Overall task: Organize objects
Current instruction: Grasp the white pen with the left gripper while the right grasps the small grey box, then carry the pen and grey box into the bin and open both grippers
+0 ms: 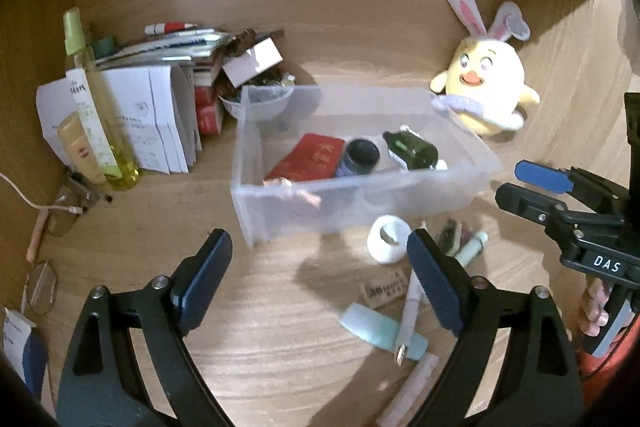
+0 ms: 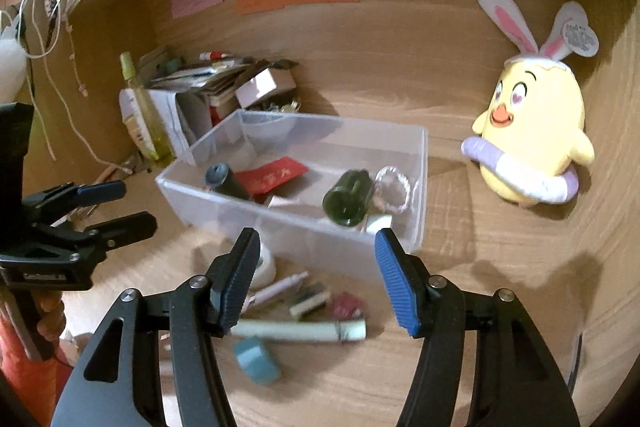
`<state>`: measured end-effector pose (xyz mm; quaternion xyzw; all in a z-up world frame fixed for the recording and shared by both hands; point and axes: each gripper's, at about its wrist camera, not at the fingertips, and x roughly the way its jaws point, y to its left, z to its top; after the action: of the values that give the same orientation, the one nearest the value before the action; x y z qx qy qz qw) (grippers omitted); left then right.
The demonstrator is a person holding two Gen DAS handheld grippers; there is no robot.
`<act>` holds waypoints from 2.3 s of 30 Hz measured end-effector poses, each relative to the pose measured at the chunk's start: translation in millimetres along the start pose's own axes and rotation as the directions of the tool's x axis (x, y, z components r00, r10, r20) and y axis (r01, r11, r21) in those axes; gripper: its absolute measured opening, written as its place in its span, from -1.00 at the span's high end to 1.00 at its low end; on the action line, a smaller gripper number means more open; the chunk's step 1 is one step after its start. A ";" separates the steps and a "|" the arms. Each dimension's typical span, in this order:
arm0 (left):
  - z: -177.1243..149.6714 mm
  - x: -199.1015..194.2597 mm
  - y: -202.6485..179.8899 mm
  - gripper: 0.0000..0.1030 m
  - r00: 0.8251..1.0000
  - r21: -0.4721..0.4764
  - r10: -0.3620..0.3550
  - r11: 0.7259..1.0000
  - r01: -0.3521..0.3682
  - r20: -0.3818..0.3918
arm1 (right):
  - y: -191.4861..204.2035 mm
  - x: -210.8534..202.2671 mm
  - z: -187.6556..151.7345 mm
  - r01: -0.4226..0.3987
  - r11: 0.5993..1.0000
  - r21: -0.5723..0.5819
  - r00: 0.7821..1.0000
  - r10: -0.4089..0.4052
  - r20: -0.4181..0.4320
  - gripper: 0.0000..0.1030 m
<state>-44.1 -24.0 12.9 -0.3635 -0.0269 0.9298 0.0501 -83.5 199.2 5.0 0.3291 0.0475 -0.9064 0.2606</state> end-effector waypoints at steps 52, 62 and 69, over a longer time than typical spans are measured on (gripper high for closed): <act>-41.4 45.2 -71.7 0.80 0.982 0.267 -0.063 0.958 0.109 -0.175 | -6.8 58.5 -22.1 -0.075 0.997 -0.028 0.983 0.070 -0.172 0.34; -28.8 23.4 -66.1 0.81 0.990 0.235 -0.080 0.966 0.105 -0.117 | -13.5 38.2 -14.4 -0.065 0.998 -0.004 0.991 0.064 -0.120 0.34; -20.5 9.1 -61.0 0.81 0.989 0.192 -0.121 0.972 0.135 -0.083 | -14.6 24.5 -9.3 -0.060 0.998 0.004 0.995 0.060 -0.086 0.34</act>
<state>-32.3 38.0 -2.9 -0.3870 0.0438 0.9093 0.1468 -101.4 203.3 -18.7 0.3691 0.0480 -0.8833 0.2851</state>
